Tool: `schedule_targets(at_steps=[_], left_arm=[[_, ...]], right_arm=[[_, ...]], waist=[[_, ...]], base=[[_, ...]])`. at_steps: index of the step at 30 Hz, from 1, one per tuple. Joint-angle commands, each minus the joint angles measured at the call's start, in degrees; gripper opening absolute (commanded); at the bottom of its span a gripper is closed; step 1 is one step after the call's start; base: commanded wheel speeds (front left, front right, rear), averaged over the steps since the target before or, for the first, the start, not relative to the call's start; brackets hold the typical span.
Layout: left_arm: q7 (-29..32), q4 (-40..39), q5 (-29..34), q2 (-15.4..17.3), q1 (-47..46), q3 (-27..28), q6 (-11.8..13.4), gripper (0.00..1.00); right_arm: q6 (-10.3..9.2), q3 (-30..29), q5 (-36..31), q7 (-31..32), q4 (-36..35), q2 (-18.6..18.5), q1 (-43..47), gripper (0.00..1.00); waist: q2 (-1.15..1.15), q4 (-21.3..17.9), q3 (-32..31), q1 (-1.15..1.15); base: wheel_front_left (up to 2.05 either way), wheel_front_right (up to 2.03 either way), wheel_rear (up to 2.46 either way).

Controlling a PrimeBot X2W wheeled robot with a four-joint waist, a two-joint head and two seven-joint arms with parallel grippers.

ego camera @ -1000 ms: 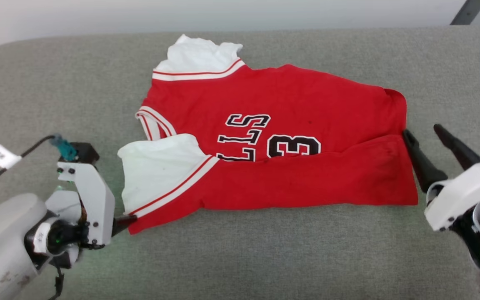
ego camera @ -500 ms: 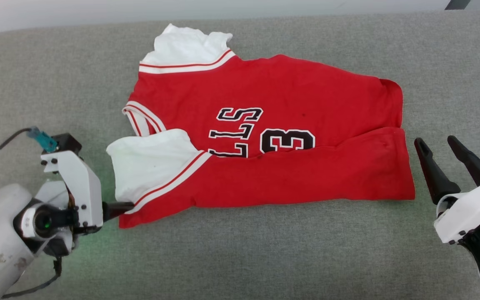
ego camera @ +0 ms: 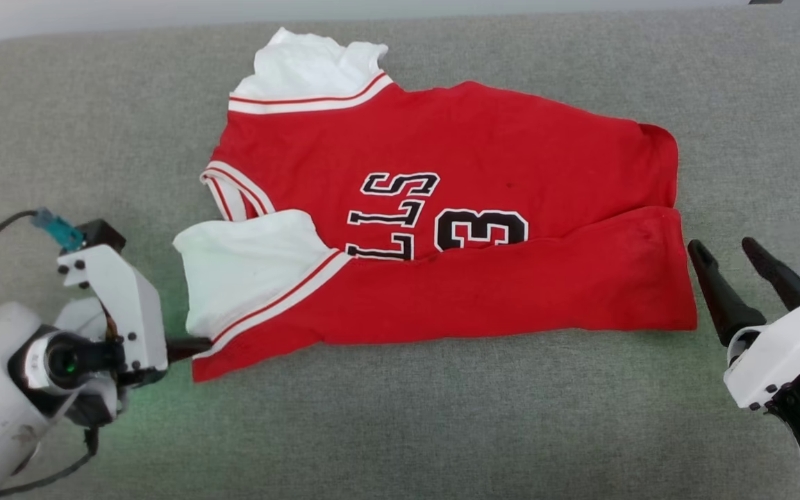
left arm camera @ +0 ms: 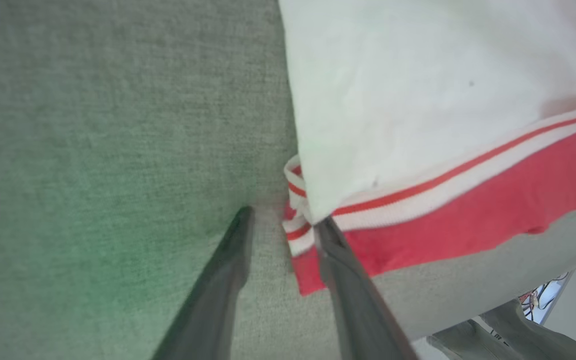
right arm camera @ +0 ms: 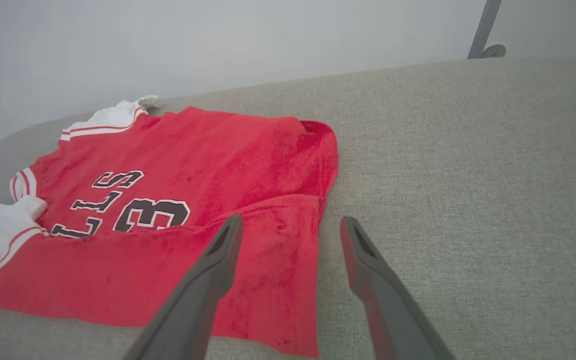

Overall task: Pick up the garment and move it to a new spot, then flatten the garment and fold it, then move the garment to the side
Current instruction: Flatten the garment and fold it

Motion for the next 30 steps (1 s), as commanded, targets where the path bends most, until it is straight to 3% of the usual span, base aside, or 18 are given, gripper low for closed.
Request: schedule_targets(at_steps=[1, 14, 25, 26, 28, 30], left_arm=[[0.74, -0.29, -0.76, -2.87, 3.43, -1.85, -0.39, 0.0], [-2.38, -1.24, 0.84, -3.0, 0.54, 0.11, -1.52, 0.0], [-3.34, -0.06, 2.0, -5.56, -1.24, 0.46, -3.05, 0.0], [-3.56, 0.2, 2.05, -5.76, -1.27, 0.53, -3.16, 0.0], [-3.81, 0.88, 2.53, -5.93, -1.54, 0.52, -3.54, 0.0], [-4.05, 1.83, 3.04, -6.0, -1.88, 0.4, -3.95, 0.0]], right_arm=[[-0.09, 0.01, 0.34, 0.88, -0.25, -0.09, 0.44, 1.0], [-0.09, -0.34, 1.77, 15.9, 0.87, -1.8, -1.17, 1.0], [-0.09, 2.79, -0.01, 25.38, 15.44, -1.1, -8.61, 1.0], [-0.08, 4.11, -0.42, 26.12, 17.1, -1.38, -8.93, 0.71], [-0.08, 5.36, -0.77, 26.71, 19.58, -1.64, -9.61, 0.0], [-0.08, 5.68, -1.2, 26.75, 21.31, -2.35, -10.25, 0.0]], waist=[[0.0, 0.0, 0.28, 0.0], [0.0, 0.41, 2.29, 0.0], [0.0, 1.96, 3.3, 0.0], [0.0, 2.12, 3.29, 0.0], [0.0, 2.37, 3.15, 0.0], [0.0, 2.68, 2.81, 0.0]], base=[[0.0, 0.0, 0.0], [0.0, 0.0, 0.0], [0.0, 0.0, 0.0], [0.0, 0.0, 0.0], [0.0, 0.0, 0.0], [0.0, 0.0, 0.0]])
